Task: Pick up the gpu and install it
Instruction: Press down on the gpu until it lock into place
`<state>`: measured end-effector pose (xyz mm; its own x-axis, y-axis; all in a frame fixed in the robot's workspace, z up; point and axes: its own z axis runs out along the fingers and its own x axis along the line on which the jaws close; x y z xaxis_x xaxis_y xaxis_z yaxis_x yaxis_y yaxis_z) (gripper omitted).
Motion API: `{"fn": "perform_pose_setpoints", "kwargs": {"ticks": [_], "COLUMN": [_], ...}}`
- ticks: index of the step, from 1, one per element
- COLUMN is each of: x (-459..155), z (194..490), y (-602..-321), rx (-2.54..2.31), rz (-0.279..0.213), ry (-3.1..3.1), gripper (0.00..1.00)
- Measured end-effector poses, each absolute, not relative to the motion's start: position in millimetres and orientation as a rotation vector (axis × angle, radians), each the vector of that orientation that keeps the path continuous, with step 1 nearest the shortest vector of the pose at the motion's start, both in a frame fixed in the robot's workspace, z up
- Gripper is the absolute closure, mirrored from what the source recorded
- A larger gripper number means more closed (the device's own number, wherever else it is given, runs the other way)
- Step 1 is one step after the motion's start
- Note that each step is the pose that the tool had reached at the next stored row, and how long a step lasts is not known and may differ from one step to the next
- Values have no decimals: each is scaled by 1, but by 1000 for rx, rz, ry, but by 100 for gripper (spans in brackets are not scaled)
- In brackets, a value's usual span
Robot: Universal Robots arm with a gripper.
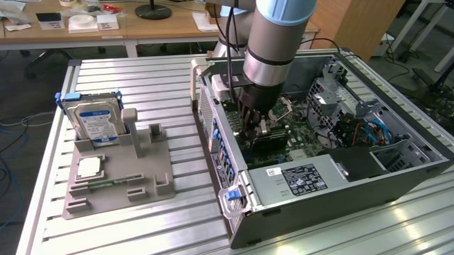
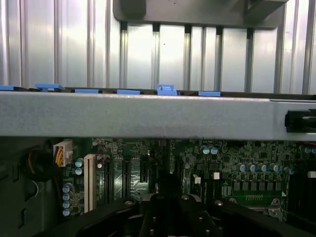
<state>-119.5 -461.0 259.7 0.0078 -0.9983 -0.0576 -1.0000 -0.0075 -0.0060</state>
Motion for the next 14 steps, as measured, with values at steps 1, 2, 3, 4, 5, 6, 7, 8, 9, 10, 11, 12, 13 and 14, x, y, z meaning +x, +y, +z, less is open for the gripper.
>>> {"fn": "perform_pose_setpoints", "kwargs": {"ticks": [1,2,3,4,5,6,7,8,9,10,11,12,13,14], "x": [-119,-119,-119,-119,-119,-119,-119,-118,-118,-118,-118,-118,-118,-118], "z": [261,263,266,269,270,270,270,271,271,271,271,271,271,271], "y": [-461,-461,-461,-461,-461,-461,-461,-461,-461,-461,-461,-461,-461,-461], "rx": [-2196,-2196,-2198,-2198,-2198,-2198,-2198,-2198,-2198,-2198,-2198,-2198,-2198,-2198], "rz": [57,57,57,57,57,57,57,57,56,56,56,57,56,56], "ry": [2179,2178,2180,2181,2181,2181,2181,2181,2181,2181,2181,2181,2181,2181], "gripper": [89,89,89,89,89,89,89,89,89,89,89,89,89,89]}}
